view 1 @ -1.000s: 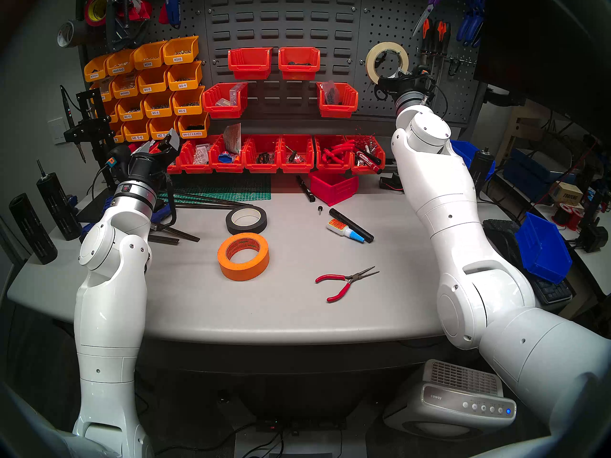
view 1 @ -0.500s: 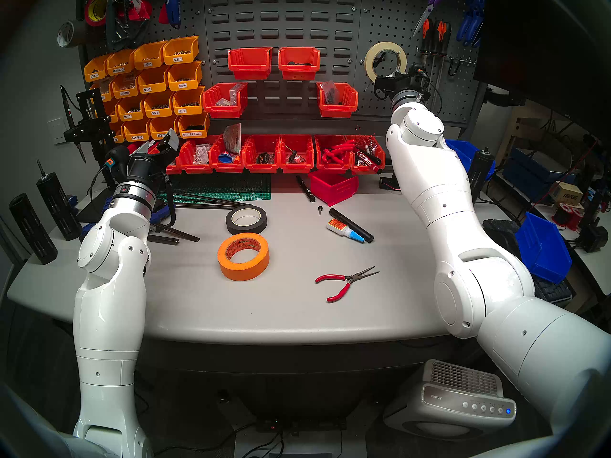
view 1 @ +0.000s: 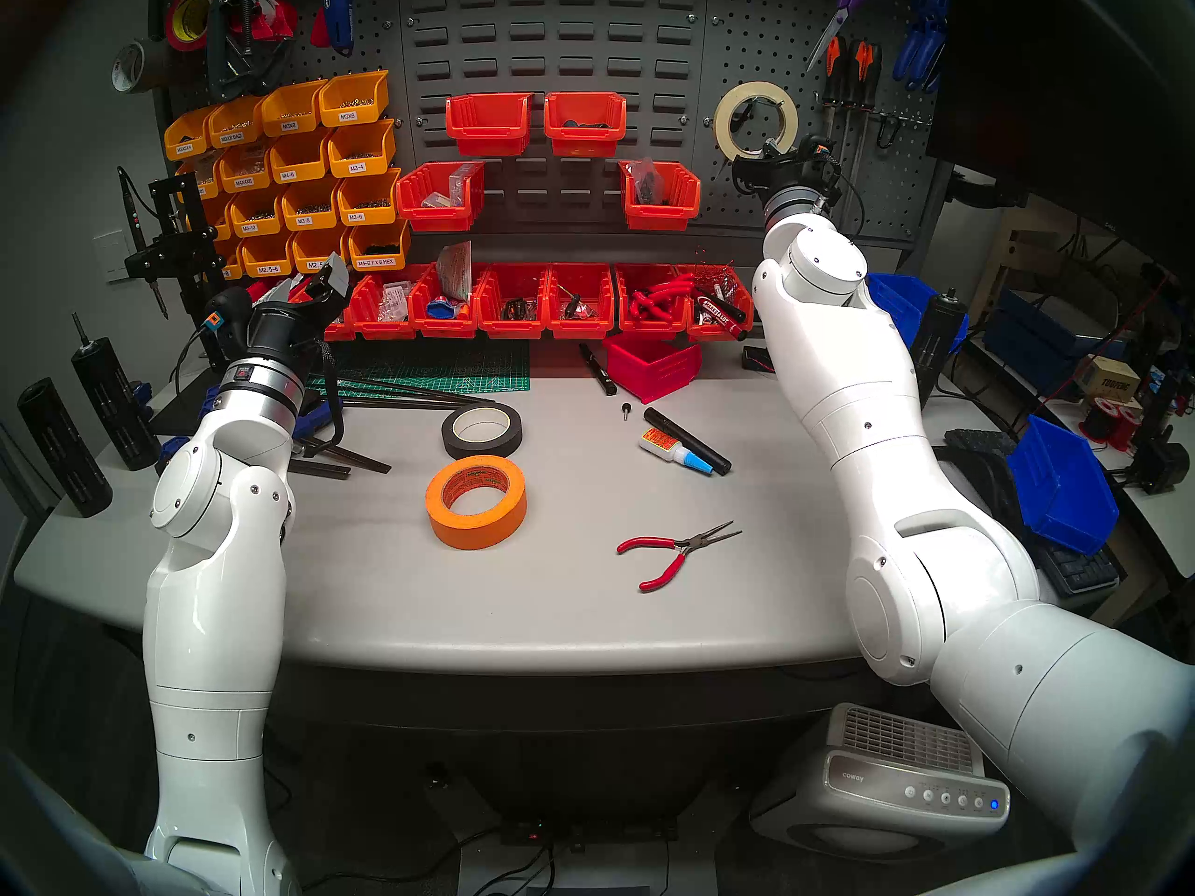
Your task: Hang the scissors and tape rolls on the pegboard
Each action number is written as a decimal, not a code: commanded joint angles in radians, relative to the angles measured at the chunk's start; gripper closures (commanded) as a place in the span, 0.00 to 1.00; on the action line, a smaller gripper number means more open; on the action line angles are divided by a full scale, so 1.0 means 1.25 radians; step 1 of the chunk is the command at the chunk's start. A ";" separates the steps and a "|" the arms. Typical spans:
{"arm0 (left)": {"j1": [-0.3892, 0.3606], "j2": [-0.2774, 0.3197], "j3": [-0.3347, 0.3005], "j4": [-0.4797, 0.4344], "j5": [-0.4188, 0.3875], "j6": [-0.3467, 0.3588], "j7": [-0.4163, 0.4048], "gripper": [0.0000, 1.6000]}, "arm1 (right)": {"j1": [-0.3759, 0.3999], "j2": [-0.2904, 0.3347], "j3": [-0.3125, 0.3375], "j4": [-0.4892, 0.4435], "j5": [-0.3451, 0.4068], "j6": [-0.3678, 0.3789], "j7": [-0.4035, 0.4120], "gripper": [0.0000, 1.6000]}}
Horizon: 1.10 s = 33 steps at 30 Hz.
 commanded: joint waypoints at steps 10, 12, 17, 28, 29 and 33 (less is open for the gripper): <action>-0.015 0.001 -0.004 -0.015 0.001 -0.020 -0.006 0.00 | -0.027 0.010 0.001 -0.090 -0.007 -0.011 0.000 0.00; -0.014 0.001 -0.004 -0.014 0.000 -0.020 -0.007 0.00 | -0.035 0.012 0.000 -0.103 -0.006 -0.012 0.004 0.00; -0.017 0.002 0.001 -0.008 -0.001 -0.016 -0.009 0.00 | -0.072 0.020 -0.009 -0.155 -0.010 -0.029 0.023 0.00; -0.035 0.006 0.017 0.006 -0.013 -0.003 -0.009 0.00 | -0.129 0.050 -0.033 -0.238 -0.008 -0.055 0.090 0.00; -0.036 0.007 0.018 0.007 -0.014 -0.002 -0.011 0.00 | -0.136 0.055 -0.038 -0.251 -0.009 -0.053 0.099 0.00; -0.039 0.008 0.023 0.010 -0.017 -0.001 -0.010 0.00 | -0.153 0.064 -0.046 -0.277 -0.009 -0.057 0.119 0.00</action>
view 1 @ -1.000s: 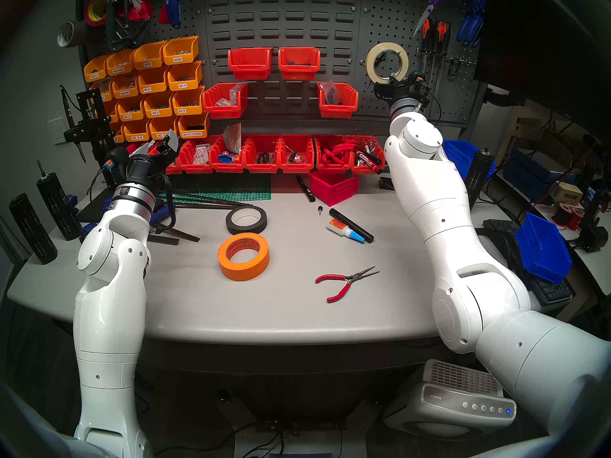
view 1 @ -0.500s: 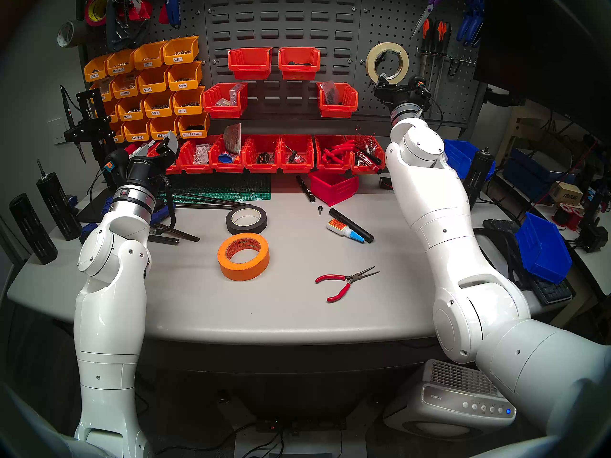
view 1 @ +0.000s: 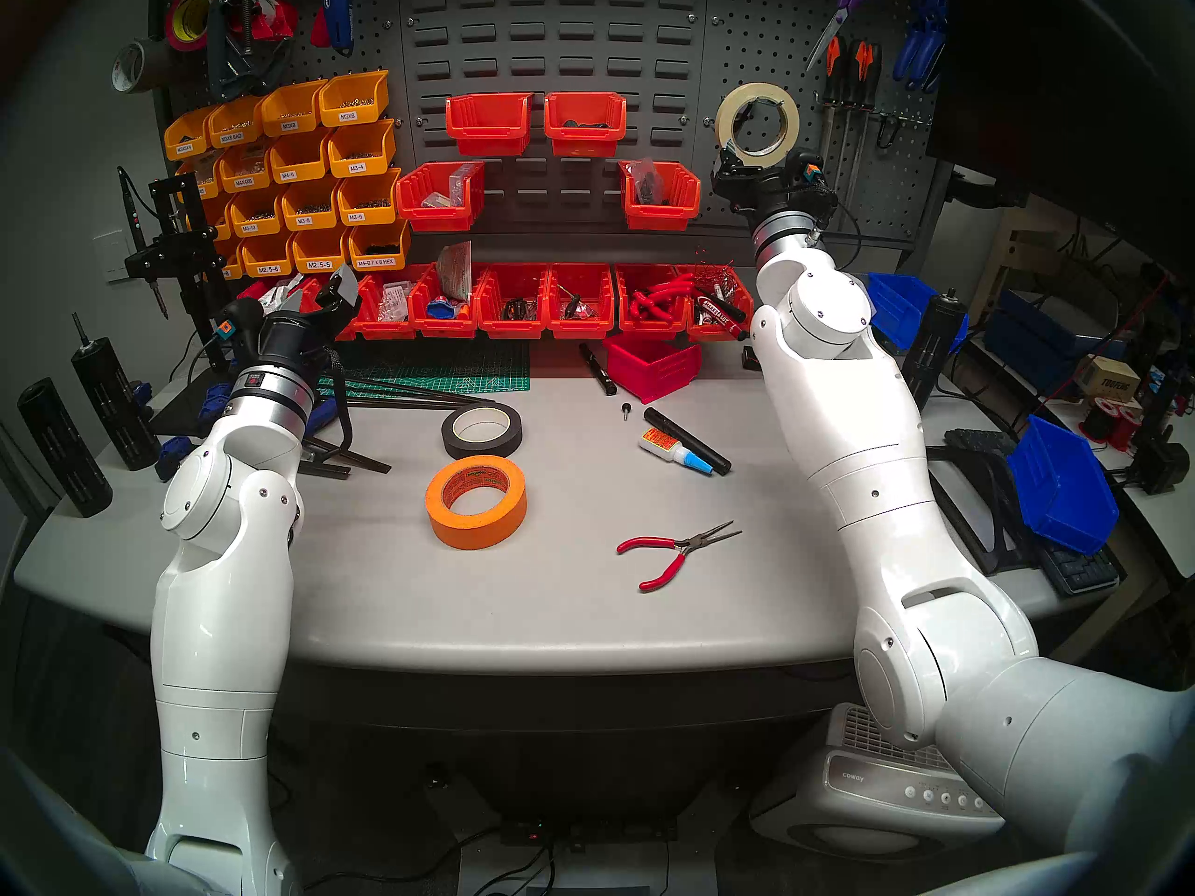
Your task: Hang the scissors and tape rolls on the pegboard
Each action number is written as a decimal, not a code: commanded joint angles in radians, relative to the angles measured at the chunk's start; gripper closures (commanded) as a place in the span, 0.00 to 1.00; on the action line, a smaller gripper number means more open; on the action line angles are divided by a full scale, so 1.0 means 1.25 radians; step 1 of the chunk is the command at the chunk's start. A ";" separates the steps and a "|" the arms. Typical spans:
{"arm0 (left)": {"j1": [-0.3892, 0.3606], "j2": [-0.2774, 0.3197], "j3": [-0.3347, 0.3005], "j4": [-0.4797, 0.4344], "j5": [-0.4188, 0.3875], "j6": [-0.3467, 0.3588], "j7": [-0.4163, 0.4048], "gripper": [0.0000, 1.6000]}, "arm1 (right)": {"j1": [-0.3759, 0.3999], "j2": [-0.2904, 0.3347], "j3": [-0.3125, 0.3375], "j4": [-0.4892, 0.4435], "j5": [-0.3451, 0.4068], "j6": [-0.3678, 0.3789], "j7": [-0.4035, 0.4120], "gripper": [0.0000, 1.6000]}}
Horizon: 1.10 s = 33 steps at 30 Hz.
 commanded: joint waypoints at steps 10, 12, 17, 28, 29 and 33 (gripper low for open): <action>-0.050 0.012 0.024 0.001 -0.010 0.005 -0.005 0.00 | -0.097 0.059 -0.053 -0.178 0.001 -0.020 0.125 0.00; -0.051 0.013 0.026 0.003 -0.010 0.006 -0.005 0.00 | -0.107 0.065 -0.059 -0.191 0.002 -0.017 0.137 0.00; -0.055 0.016 0.030 0.007 -0.013 0.007 -0.004 0.00 | -0.139 0.074 -0.082 -0.225 0.014 -0.011 0.183 0.00; -0.059 0.022 0.033 0.010 -0.018 0.008 -0.004 0.00 | -0.221 0.118 -0.147 -0.343 0.072 0.063 0.306 0.00; -0.059 0.022 0.032 0.008 -0.018 0.008 -0.004 0.00 | -0.226 0.128 -0.152 -0.360 0.075 0.079 0.317 0.00; -0.055 0.024 0.030 0.004 -0.019 0.008 -0.003 0.00 | -0.229 0.141 -0.167 -0.377 0.094 0.126 0.353 0.00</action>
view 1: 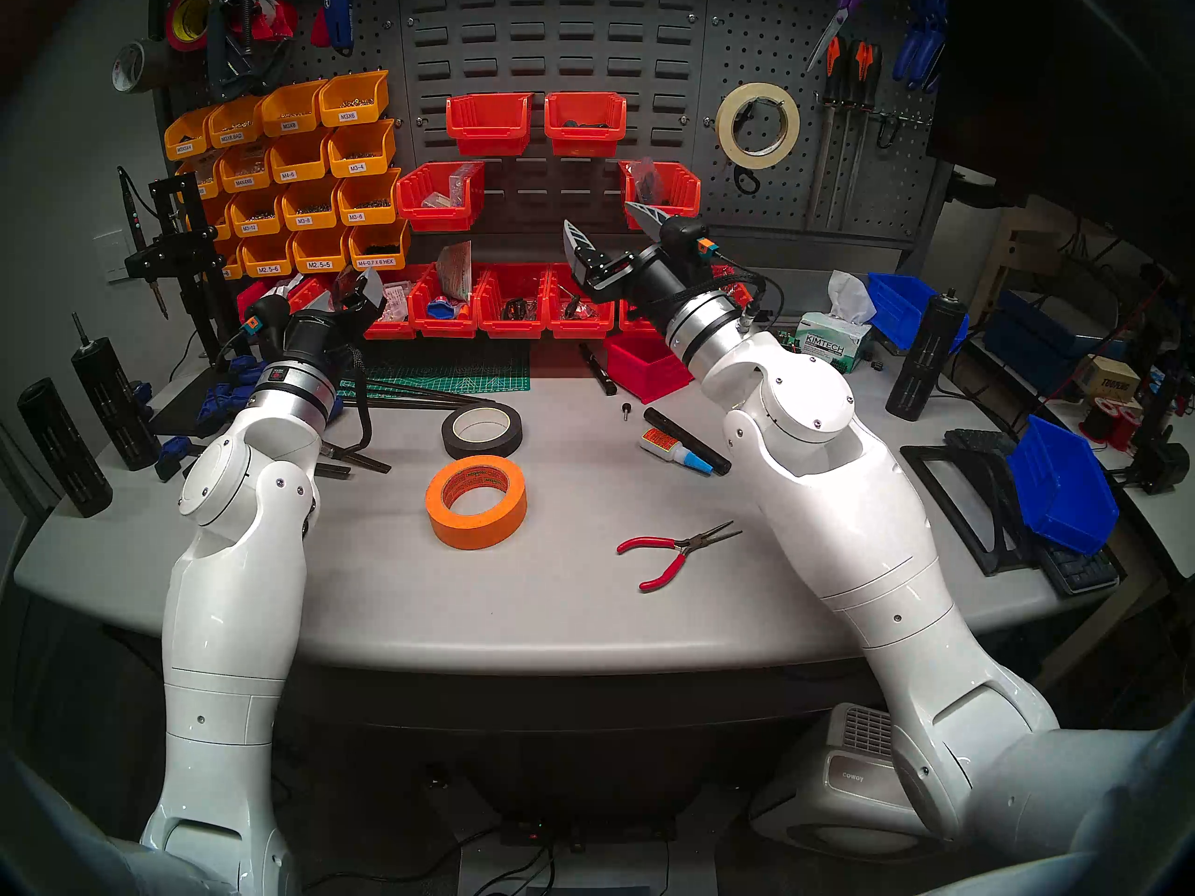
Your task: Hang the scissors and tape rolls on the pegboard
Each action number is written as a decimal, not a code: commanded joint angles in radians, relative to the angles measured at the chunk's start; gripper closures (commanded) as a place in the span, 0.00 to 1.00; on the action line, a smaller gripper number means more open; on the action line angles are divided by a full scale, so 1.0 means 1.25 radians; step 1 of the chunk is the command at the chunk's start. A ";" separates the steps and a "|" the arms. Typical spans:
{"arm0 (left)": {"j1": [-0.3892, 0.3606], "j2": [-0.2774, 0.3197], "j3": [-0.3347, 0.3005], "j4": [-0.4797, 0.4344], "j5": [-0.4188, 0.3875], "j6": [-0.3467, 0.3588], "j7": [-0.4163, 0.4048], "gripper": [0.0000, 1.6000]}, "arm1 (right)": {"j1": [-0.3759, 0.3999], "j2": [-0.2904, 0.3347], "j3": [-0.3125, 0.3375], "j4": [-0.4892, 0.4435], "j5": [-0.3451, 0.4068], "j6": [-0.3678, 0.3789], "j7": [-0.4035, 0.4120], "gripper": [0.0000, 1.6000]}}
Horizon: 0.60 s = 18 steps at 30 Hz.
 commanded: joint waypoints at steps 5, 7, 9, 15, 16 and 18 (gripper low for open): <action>-0.016 0.011 -0.013 -0.036 -0.001 -0.005 -0.002 0.00 | -0.005 0.075 -0.034 -0.132 0.053 0.163 0.098 0.00; -0.012 0.011 -0.014 -0.038 -0.002 -0.004 -0.002 0.00 | 0.002 0.091 -0.043 -0.143 0.056 0.191 0.105 0.00; -0.011 0.011 -0.014 -0.039 -0.002 -0.004 -0.001 0.00 | -0.001 0.100 -0.046 -0.159 0.061 0.215 0.104 0.00; -0.004 0.009 -0.015 -0.044 -0.004 -0.004 0.002 0.00 | 0.035 0.134 -0.089 -0.151 0.090 0.314 0.134 0.00; -0.003 0.010 -0.015 -0.044 -0.004 -0.004 0.002 0.00 | 0.042 0.139 -0.096 -0.150 0.098 0.334 0.140 0.00; -0.001 0.010 -0.017 -0.045 -0.002 -0.006 0.005 0.00 | 0.055 0.146 -0.113 -0.143 0.109 0.361 0.152 0.00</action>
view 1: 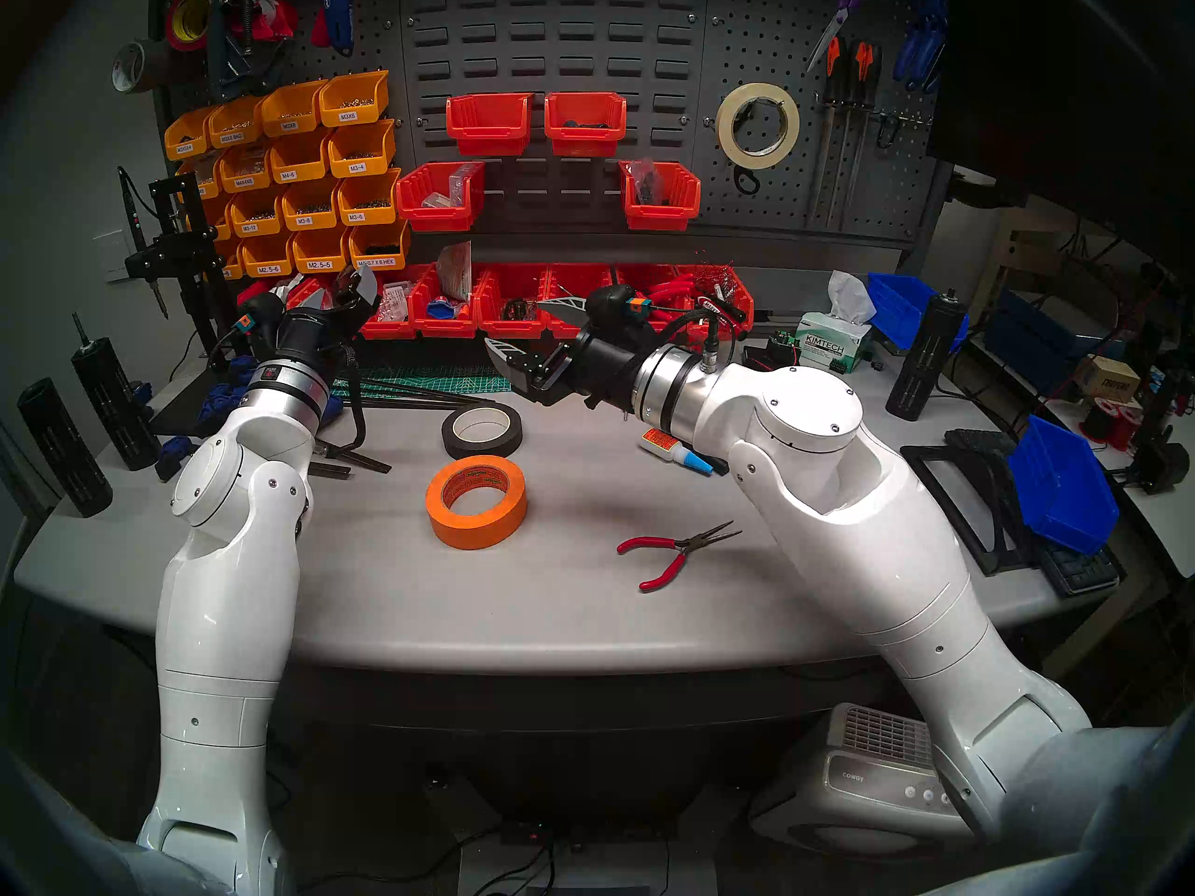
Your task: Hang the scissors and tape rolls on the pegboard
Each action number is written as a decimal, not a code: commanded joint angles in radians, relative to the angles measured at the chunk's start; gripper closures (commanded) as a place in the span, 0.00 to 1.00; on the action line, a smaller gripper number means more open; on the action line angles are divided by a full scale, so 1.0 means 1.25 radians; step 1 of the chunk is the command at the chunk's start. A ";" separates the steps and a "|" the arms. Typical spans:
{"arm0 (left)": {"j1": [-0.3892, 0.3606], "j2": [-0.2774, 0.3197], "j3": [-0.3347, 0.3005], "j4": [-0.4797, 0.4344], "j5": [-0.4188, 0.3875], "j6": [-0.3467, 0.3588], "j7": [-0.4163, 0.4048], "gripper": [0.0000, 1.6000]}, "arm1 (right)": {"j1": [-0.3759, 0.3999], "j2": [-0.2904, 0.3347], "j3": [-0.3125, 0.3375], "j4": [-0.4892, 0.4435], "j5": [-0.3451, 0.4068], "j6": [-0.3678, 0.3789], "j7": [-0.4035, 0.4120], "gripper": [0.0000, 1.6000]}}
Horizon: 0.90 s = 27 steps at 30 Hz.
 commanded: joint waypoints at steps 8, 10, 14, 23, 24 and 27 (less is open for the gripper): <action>-0.009 0.007 -0.016 -0.031 0.013 -0.015 0.005 0.00 | 0.125 0.046 -0.065 0.009 0.067 0.221 0.057 0.00; -0.009 0.005 -0.016 -0.031 0.014 -0.017 0.005 0.00 | 0.131 0.044 -0.065 0.009 0.068 0.240 0.056 0.00; -0.009 0.004 -0.019 -0.031 0.015 -0.017 0.002 0.00 | 0.159 0.042 -0.076 0.014 0.072 0.313 0.065 0.00; -0.008 0.000 -0.021 -0.034 0.012 -0.017 -0.002 0.00 | 0.214 0.025 -0.093 0.037 0.068 0.446 0.077 0.00; -0.008 0.000 -0.022 -0.034 0.011 -0.018 -0.002 0.00 | 0.222 0.023 -0.098 0.042 0.068 0.452 0.081 0.00; -0.006 -0.002 -0.025 -0.035 0.009 -0.019 0.001 0.00 | 0.239 0.016 -0.113 0.052 0.062 0.452 0.087 0.00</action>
